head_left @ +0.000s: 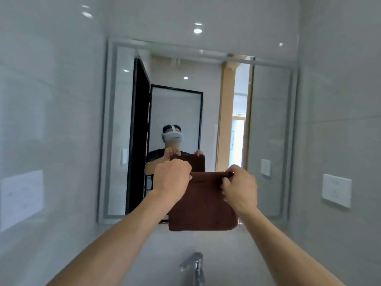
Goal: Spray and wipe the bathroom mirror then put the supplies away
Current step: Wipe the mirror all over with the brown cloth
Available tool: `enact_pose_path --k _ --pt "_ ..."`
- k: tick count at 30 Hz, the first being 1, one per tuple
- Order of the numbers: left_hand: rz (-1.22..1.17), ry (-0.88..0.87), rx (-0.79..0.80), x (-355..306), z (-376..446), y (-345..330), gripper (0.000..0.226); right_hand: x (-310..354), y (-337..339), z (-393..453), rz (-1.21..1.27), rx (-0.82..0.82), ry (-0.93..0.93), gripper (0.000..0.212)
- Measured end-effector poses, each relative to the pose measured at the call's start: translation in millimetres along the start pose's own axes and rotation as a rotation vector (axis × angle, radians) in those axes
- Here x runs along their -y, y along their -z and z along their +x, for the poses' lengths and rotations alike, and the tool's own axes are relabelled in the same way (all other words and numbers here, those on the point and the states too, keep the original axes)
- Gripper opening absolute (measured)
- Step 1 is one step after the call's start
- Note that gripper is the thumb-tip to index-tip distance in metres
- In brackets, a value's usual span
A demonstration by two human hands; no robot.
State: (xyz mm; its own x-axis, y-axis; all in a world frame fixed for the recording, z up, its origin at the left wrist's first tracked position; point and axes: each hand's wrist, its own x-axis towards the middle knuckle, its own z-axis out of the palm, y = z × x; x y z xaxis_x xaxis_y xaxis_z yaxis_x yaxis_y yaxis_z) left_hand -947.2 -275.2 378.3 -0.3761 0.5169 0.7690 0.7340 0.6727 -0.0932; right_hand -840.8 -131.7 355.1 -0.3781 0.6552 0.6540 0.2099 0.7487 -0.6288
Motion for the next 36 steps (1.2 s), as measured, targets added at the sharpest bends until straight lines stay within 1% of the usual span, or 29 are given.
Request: enact_pose_path --k 1,5,7,9,11,14,17,20,22,24,27,29,31,33,36 --pt "0.013 0.011 -0.011 9 14 -3 0.023 7 -12 12 0.032 -0.029 0.012 0.016" --pt "0.048 0.041 -0.088 36 76 -3 0.024 38 -36 65 0.024 -0.174 0.142 0.015" --pt "0.033 0.052 -0.147 44 110 -2 0.023 55 -48 97 0.051 -0.228 0.198 0.027" --pt "0.032 0.063 -0.209 48 144 0 0.019 76 -58 132 0.105 -0.249 0.228 0.046" --pt "0.033 0.072 -0.278 50 175 0 0.014 96 -65 165 0.142 -0.292 0.252 0.06" --pt "-0.022 0.112 -0.333 52 210 -4 0.013 115 -77 210 0.161 -0.357 0.3 0.071" --pt "-0.077 0.128 -0.349 52 238 -12 0.008 122 -91 247 0.208 -0.409 0.326 0.073" --pt "-0.107 0.139 -0.344 56 252 -29 0.007 119 -114 268 0.282 -0.415 0.372 0.083" --pt "-0.131 0.152 -0.334 63 254 -41 0.008 116 -137 271 0.251 -0.455 0.345 0.089" --pt "-0.151 0.158 -0.349 67 252 -52 0.01 116 -159 267 0.231 -0.532 0.269 0.085" --pt "-0.192 0.151 -0.374 70 253 -57 0.01 120 -181 262 0.257 -0.619 0.227 0.067" --pt "-0.203 0.144 -0.376 69 254 -55 0.011 118 -185 263 0.256 -0.641 0.222 0.056" --pt "-0.202 0.146 -0.381 70 255 -53 0.013 111 -184 263 0.203 -0.643 0.238 0.047" --pt "-0.193 0.155 -0.387 71 256 -53 0.014 102 -181 261 0.073 -0.635 0.256 0.045" --pt "-0.206 0.175 -0.379 71 258 -58 0.016 96 -185 254 -0.054 -0.597 0.246 0.05"
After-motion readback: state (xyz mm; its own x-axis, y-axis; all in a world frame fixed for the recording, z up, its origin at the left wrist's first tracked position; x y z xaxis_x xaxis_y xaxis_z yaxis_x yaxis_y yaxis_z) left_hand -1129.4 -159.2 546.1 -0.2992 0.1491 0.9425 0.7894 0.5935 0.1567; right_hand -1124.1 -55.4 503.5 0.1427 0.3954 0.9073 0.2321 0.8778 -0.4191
